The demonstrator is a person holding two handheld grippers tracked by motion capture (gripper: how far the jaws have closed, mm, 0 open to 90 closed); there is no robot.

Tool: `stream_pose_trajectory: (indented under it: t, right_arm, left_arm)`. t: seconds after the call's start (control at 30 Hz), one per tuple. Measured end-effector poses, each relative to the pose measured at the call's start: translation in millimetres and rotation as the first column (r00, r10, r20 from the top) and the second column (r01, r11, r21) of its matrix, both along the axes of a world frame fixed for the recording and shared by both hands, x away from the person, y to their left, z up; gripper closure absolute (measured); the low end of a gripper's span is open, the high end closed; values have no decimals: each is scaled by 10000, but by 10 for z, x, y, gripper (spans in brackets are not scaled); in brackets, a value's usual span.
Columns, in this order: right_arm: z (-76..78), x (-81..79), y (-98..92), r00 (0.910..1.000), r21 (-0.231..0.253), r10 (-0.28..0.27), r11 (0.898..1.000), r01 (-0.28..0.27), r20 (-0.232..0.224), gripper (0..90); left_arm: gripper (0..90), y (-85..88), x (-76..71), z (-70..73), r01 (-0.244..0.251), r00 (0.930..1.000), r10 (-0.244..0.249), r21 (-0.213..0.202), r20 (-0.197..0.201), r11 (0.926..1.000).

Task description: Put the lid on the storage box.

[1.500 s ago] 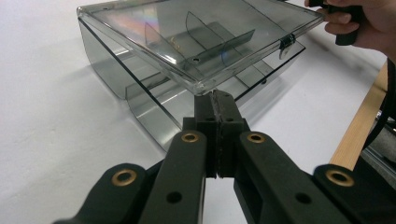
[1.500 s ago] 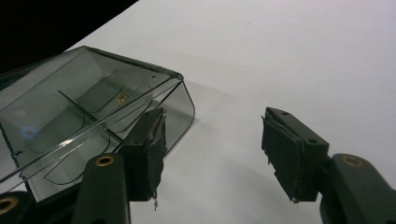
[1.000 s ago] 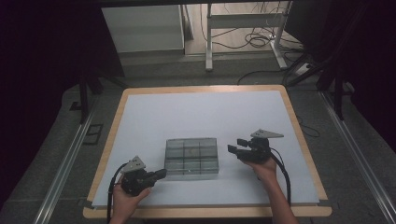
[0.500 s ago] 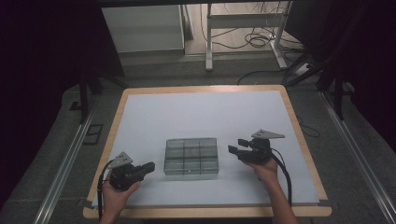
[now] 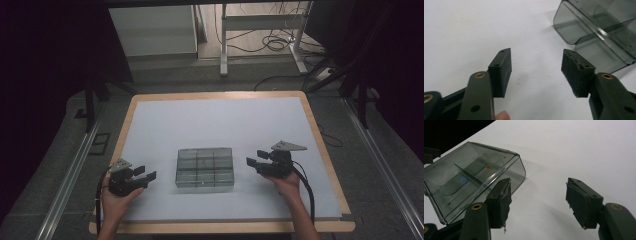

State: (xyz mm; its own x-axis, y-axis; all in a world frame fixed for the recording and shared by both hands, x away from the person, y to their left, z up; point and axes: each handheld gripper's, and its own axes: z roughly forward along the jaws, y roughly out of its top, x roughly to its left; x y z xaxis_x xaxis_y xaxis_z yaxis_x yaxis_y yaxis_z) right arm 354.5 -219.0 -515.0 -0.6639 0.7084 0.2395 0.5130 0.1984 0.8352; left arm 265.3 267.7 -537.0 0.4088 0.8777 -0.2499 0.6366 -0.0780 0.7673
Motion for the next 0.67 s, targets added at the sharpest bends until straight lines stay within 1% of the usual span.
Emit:
stream_pose_trajectory:
  t: [0.07,0.2,0.3,0.67]
  right_arm:
    - [-6,-4,-14,10000,-17,0,10000,0,20,358]
    - [-12,-12,-33,10000,-26,-27,10000,27,9,356]
    - [-16,-17,-39,10000,-19,-62,10000,62,12,355]
    - [-32,-11,-38,10000,-97,-41,9999,41,4,353]
  left_arm:
    - [397,-2,11,-9,-8,10000,8,62,-29,10000]
    - [384,-29,24,-19,89,9999,-89,-28,-63,10000]
    - [372,-39,32,-27,122,9999,-122,20,-109,9999]
    - [354,-54,42,-34,179,9998,-179,-17,-69,9998]
